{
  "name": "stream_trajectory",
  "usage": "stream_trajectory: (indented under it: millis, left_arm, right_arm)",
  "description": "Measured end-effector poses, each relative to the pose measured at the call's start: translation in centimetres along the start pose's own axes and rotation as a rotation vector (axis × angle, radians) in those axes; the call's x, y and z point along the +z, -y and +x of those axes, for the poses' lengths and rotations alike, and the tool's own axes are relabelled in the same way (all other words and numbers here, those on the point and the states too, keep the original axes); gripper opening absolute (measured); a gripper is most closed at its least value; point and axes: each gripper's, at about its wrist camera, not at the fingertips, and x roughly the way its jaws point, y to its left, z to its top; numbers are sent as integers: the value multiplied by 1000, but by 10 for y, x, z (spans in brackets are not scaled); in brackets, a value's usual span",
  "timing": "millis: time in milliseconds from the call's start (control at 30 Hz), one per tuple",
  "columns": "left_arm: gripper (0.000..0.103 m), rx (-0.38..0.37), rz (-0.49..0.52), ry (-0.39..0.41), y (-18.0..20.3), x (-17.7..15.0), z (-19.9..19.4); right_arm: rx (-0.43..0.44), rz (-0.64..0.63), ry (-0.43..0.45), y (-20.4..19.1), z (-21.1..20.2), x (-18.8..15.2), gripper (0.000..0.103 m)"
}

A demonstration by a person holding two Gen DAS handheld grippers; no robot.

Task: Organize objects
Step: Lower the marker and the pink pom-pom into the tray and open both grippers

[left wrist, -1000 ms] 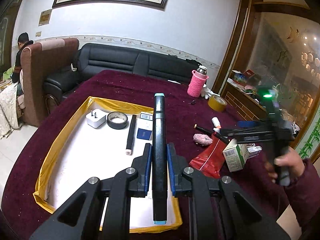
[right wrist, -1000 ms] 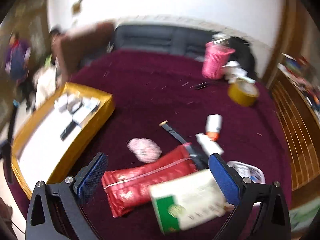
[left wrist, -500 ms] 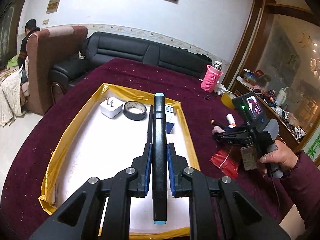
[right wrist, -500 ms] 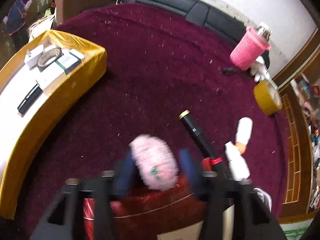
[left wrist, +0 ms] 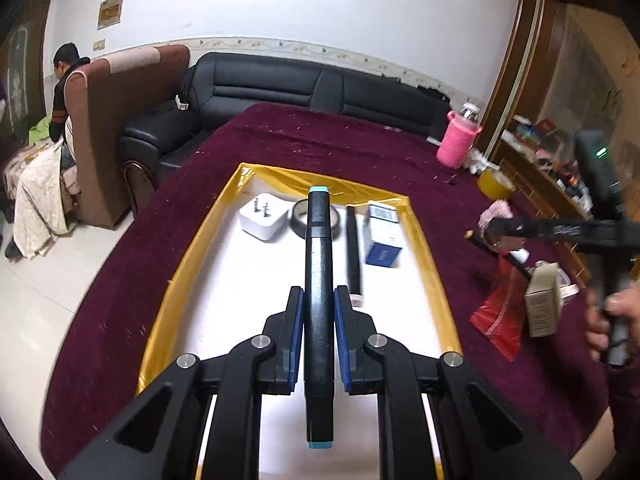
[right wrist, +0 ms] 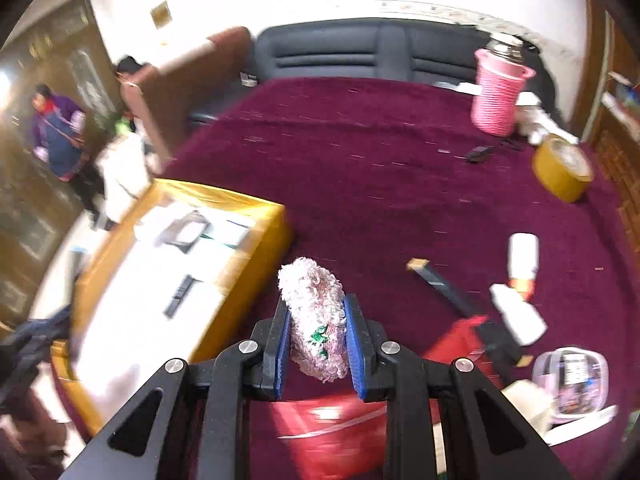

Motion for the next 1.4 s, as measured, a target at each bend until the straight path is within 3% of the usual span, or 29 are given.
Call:
stream_trajectory:
  millis: [267, 500, 700, 833, 900, 967, 1267, 1400]
  left_arm:
    - [14, 47, -24, -115, -33, 25, 41]
    - [14, 33, -162, -224, -67, 29, 79]
    - [15, 19, -191, -196, -70, 29, 75]
    - [44, -26, -235, -159, -77, 30, 68]
    - [47, -41, -237, -131, -76, 31, 61]
    - [57, -29, -230, -107, -74, 32, 54]
    - [69, -60, -238, -26, -61, 34, 18]
    - [72, -135, -259, -1, -51, 33, 7]
  right_arm:
    - [204, 4, -91, -81, 52, 13, 28]
    - [238, 28, -192, -122, 117, 22, 28]
    - [214, 48, -230, -130, 147, 26, 28]
    - [217, 56, -224, -134, 151, 29, 32]
    - [227, 82, -227, -132, 152, 31, 35]
    - [226, 86, -213, -126, 147, 30, 38]
    - [331, 138, -148, -112, 114, 25, 45]
    - [339, 150, -104, -98, 84, 14, 53]
